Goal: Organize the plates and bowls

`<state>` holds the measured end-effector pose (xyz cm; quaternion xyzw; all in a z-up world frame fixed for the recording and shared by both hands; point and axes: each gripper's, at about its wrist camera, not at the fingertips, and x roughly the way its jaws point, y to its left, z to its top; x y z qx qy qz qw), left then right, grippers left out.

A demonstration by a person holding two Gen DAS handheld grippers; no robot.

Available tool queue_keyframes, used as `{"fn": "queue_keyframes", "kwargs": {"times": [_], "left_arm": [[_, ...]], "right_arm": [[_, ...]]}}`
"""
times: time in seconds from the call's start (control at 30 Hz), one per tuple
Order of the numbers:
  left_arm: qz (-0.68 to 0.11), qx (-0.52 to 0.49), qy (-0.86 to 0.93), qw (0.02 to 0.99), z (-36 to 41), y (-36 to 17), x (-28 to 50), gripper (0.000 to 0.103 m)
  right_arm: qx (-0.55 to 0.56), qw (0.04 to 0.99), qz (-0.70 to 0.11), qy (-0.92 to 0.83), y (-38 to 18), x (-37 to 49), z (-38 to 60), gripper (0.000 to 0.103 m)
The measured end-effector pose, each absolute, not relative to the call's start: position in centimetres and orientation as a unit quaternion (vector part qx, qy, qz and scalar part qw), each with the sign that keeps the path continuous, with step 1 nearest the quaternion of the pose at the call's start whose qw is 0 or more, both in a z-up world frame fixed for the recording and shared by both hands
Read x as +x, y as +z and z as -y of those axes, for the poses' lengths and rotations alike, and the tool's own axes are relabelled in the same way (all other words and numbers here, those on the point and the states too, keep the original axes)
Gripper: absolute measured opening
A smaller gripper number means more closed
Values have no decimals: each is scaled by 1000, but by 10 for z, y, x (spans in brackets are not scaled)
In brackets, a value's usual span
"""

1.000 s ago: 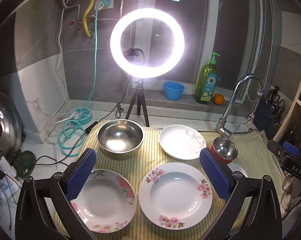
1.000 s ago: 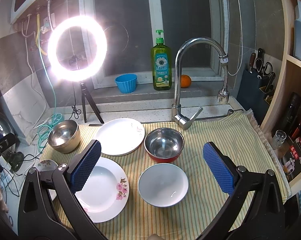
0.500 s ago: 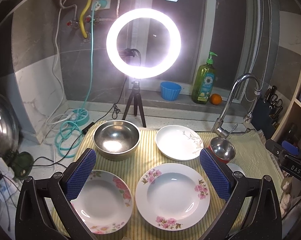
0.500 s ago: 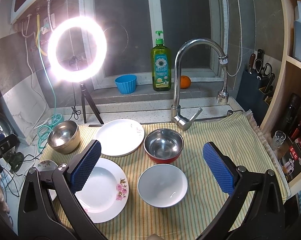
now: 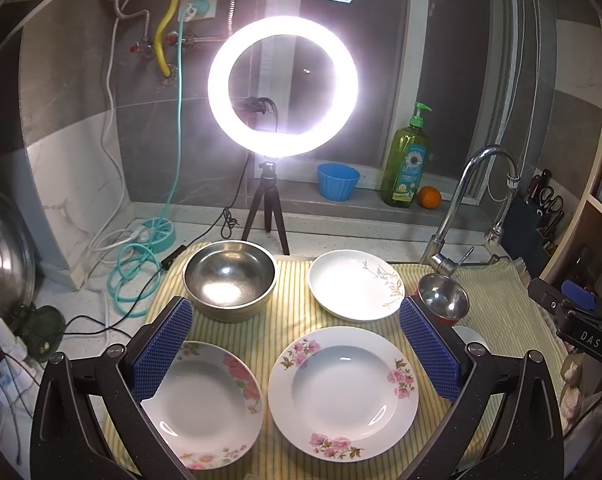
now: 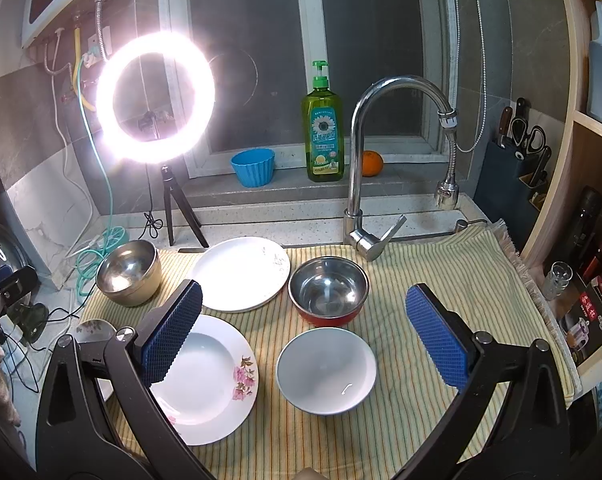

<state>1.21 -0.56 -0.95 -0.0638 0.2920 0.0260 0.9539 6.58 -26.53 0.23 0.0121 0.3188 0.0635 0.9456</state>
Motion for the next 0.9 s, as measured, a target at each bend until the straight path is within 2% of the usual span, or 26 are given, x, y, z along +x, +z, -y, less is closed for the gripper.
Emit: {"fn": "queue_keyframes", "kwargs": {"times": [0.9], "left_arm": [[-298, -63, 17, 952, 6, -14, 17, 103]], "right_arm": [[11, 943, -325, 66, -3, 65, 262, 103]]}}
